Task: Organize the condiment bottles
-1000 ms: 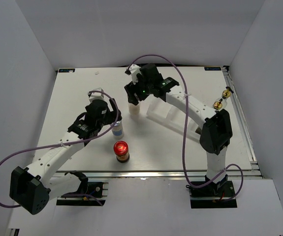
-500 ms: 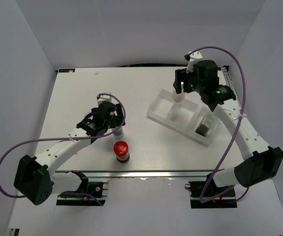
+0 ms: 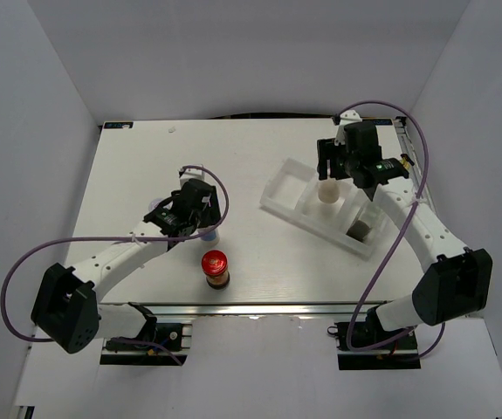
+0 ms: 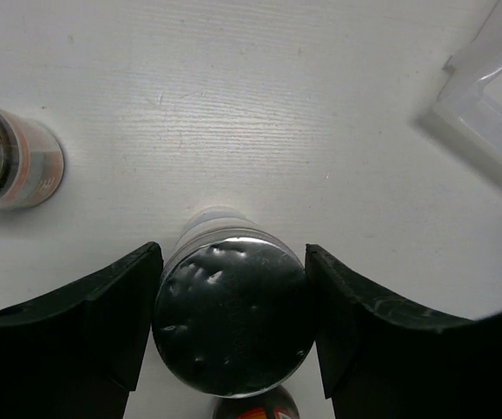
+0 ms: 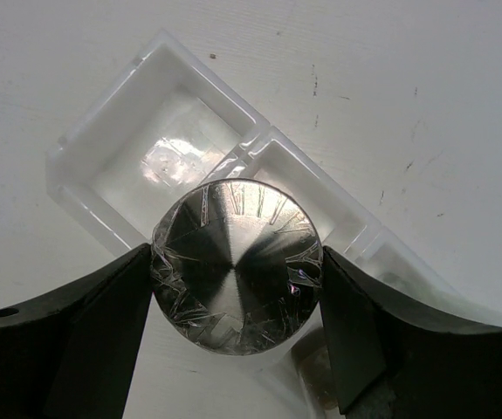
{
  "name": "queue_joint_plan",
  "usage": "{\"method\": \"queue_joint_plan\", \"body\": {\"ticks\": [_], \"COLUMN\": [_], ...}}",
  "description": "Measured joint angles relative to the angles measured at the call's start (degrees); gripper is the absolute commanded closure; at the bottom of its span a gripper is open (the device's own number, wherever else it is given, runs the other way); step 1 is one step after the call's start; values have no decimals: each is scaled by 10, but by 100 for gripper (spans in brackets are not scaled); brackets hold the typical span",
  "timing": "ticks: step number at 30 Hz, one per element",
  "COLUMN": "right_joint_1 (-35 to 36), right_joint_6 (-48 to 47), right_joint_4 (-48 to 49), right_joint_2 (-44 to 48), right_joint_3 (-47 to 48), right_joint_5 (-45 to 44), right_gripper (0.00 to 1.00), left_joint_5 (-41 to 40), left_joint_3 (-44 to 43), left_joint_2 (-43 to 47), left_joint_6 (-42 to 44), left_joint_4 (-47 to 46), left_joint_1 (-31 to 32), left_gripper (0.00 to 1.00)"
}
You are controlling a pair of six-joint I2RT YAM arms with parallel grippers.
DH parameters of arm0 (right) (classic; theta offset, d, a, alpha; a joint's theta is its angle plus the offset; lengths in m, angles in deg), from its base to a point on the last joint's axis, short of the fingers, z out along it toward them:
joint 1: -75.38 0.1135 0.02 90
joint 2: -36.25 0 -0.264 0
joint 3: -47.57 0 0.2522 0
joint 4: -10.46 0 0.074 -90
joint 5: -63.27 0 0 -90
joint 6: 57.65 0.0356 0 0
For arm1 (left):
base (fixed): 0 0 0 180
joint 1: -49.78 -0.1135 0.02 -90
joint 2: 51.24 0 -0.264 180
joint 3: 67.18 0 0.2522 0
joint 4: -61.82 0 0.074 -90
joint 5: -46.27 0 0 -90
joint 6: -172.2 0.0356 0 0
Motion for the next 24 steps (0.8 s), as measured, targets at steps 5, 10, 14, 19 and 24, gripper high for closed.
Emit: {"method": "queue_joint_plan", "body": {"ticks": [5, 10, 14, 19, 24], "right_joint_1": [-2, -4, -5, -5, -5], "right_joint_6": [3, 12, 20, 30, 42], "right_joint_4": [16, 55, 79, 102, 130], "right_joint_2": [-12, -39, -61, -89, -104], "right_joint_3": [-15, -36, -43, -43, -43], "right_joint_5": [-14, -26, -32, -47, -72], "right_gripper": [100, 100, 89, 65, 55], "left_joint_5": [0, 0, 0, 0, 0], "left_joint_3": [-4, -5, -8, -17, -39], "left_joint_2": [0, -2, -5, -7, -7], "left_joint_6": [7, 9, 11, 16, 22], "left_joint_4": [0, 0, 0, 2, 1], "left_joint_1": [0, 0, 1, 1, 1], "left_gripper": [47, 75, 94, 100, 100]}}
